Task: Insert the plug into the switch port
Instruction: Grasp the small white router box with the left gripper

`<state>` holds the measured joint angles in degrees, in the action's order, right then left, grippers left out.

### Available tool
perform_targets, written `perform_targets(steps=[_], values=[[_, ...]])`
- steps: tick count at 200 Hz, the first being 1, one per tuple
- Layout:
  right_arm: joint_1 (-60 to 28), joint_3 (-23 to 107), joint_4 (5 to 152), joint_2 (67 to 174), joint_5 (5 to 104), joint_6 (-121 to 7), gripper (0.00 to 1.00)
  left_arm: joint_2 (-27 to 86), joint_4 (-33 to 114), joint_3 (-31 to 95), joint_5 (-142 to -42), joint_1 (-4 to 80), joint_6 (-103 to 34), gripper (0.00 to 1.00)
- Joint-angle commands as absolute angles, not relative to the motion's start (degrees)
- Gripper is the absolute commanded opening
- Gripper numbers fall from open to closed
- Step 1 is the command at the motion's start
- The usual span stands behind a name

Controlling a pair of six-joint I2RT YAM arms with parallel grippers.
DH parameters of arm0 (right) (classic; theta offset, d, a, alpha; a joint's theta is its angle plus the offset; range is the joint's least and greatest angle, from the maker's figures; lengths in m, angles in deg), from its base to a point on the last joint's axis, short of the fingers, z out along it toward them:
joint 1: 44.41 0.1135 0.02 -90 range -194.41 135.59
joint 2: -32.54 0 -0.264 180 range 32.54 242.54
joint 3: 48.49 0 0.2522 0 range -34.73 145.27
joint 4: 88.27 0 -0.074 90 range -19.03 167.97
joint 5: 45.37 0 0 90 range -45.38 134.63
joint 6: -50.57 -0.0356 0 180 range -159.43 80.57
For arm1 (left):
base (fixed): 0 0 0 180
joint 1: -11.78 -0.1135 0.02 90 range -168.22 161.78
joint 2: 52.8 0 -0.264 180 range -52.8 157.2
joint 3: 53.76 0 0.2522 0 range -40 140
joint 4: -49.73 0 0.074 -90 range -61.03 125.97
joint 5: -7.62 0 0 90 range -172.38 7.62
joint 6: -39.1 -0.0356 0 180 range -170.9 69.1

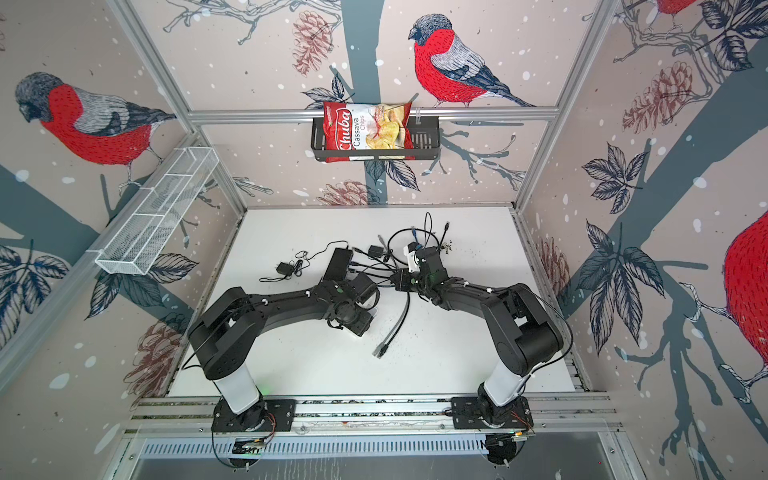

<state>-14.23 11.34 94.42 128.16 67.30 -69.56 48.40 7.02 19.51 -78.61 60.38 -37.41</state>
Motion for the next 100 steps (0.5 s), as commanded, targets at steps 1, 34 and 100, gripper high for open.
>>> perform_targets(steps=[1, 34, 100], values=[[-14.34, 11.17, 96.07, 127.92, 67.92, -69.87, 0.1, 48.05, 8.86, 17.52, -76.68, 60.82, -37.48, 0.49], [-14.43, 10.59, 97.57, 127.41, 68.84, -69.92, 0.1, 41.17, 17.91, 11.7, -75.37, 60.78, -36.83, 0.44], [-14.0, 6.36, 107.74, 124.47, 72.8, -71.76, 0.1, 25.26, 50.56, -7.0, -70.67, 60.8, -39.84, 0.43]])
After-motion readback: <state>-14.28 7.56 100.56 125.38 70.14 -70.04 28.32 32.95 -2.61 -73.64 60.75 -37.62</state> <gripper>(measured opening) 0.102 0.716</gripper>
